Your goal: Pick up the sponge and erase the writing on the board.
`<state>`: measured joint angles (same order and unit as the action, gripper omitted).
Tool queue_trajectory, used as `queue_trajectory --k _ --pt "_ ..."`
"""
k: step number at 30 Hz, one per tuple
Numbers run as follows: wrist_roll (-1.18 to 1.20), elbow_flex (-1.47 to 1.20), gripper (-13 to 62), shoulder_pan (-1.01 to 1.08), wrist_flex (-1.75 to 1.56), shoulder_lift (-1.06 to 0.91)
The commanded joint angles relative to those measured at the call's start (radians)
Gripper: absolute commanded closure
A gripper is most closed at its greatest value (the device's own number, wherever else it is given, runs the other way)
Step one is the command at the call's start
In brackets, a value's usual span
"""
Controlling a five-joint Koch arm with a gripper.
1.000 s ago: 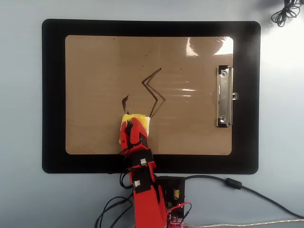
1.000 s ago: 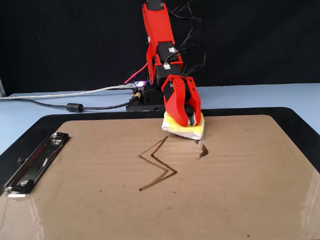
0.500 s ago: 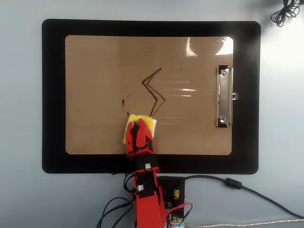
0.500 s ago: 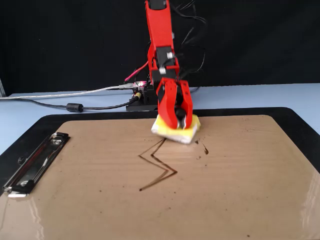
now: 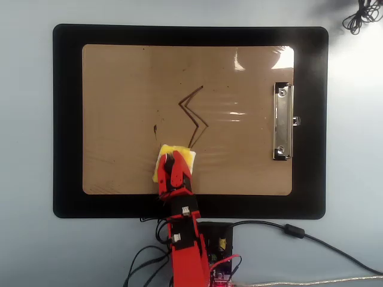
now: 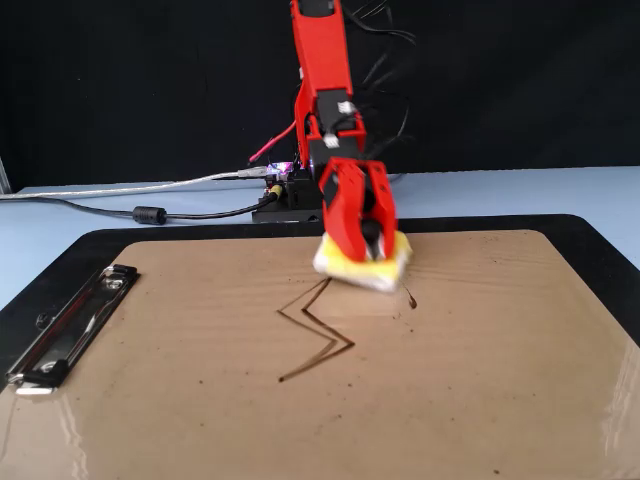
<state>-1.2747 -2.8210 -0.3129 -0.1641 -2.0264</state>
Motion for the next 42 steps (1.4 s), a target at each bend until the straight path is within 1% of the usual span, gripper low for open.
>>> queue_trajectory --k 1,3,6,8,9,10,11,13,14,16,17,18,20,22,23,25,26,28,30,32,34,35,36,37,40,42 --pt "-0.041 -0.008 57.4 -0.049 -0.014 -0.103" --pt "-0.041 0.040 57.4 -0.083 -0.023 -0.018" --pt "-0.038 0.328 57.4 -0.078 -0.058 0.313" --pt "-0.038 0.460 57.4 -0.081 -0.127 0.482" --pt "-0.041 0.499 57.4 -0.087 -0.143 0.532" --pt "-0.041 0.505 57.4 -0.091 -0.147 0.537" --pt "-0.041 0.472 57.4 -0.092 -0.143 0.508" --pt "-0.046 0.313 57.4 -0.101 -0.143 0.351" --pt "-0.048 0.209 57.4 -0.112 -0.133 0.229" --pt "-0.051 0.083 57.4 -0.117 -0.078 0.038" --pt "-0.051 0.069 57.4 -0.117 -0.051 -0.012" --pt "-0.052 0.071 57.4 -0.114 -0.020 -0.031" --pt "-0.054 0.097 57.4 -0.114 -0.015 0.015" --pt "-0.048 0.252 57.4 -0.112 -0.018 0.175" --pt "-0.048 0.362 57.4 -0.112 -0.028 0.304" --pt "-0.044 0.515 57.4 -0.098 -0.086 0.479" --pt "-0.041 0.552 57.4 -0.094 -0.118 0.520" --pt "-0.032 0.488 57.4 -0.038 -0.158 0.494" --pt "-0.012 0.324 57.4 0.012 -0.156 0.328" --pt "0.003 0.160 57.4 0.020 -0.144 0.110" --pt "0.002 0.081 57.4 0.021 -0.115 0.023" --pt "0.003 0.101 57.4 0.023 -0.115 0.043" --pt "0.003 0.167 57.4 0.023 -0.117 0.117" --pt "0.002 0.230 57.4 0.026 -0.120 0.199" --pt "0.005 0.523 57.4 0.095 -0.178 0.538" --pt "0.009 0.632 57.4 0.120 -0.227 0.667"
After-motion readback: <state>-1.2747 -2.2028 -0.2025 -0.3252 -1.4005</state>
